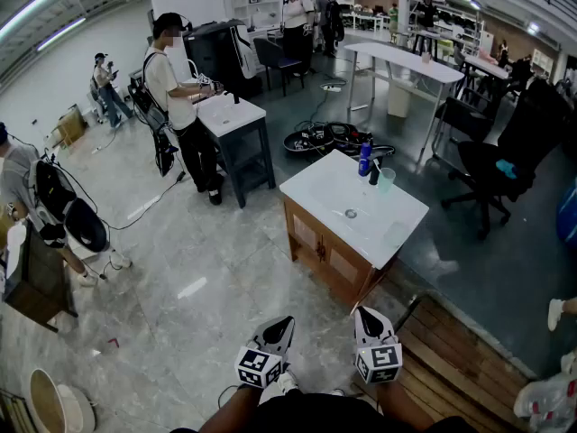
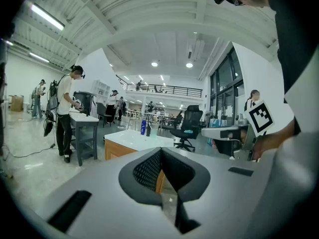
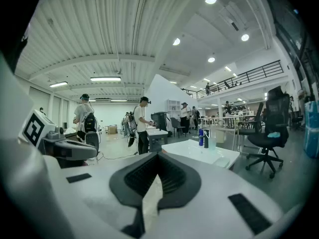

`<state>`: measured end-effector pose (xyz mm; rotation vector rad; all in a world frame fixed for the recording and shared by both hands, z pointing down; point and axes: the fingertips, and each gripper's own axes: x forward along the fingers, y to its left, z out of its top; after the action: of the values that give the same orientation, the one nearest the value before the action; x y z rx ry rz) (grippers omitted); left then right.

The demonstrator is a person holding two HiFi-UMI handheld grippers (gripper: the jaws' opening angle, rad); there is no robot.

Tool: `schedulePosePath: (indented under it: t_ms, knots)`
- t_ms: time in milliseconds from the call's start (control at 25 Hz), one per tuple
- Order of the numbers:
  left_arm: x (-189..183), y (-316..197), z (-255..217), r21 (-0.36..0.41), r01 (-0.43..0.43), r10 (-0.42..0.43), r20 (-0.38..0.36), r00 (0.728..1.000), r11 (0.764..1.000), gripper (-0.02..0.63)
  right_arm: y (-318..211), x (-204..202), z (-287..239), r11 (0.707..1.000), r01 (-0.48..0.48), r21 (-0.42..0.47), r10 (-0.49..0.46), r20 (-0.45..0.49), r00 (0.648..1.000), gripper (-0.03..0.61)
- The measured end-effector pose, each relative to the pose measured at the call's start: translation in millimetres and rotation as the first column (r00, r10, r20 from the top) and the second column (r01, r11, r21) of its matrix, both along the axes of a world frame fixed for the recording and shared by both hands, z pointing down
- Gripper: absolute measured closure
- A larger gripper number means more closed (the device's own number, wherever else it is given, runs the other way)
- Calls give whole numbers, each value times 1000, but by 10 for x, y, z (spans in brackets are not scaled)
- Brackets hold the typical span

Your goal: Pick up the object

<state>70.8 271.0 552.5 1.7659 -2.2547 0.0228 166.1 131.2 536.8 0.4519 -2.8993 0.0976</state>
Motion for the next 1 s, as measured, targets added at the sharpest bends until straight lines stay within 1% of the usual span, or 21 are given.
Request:
schedulePosePath:
  t_ms: [120,440,560,680,800,1000]
  knots:
    - [-53,11,-12,-5,-2,2,3,1000,1000,600,-10,-31,9,1000,-12,0,11,-17,1000,560]
    - [-182,23,10,-7,-5,5,-4,1000,1000,600,28,-218,-4,1000,8,0,-8,1,1000,560]
    - [-269,46,23,-3,-6,6,-6,1000,1000,600,59,-308,3,1000,14,-14,-14,8,1000,560]
    - [-368,61,15,-1,-10,10,-9,1000,1000,600,58,-398,-7,999,2,-33,-1,20,1000,560]
    - [-495,82,22,0,-15,15,-8,1000,1000,600,63,-508,-8,998,-23,-50,24,12,1000,560]
    - [-688,165,5,5,-22,22,4,1000,1000,600,129,-713,8,998,-31,-62,32,11,999,560]
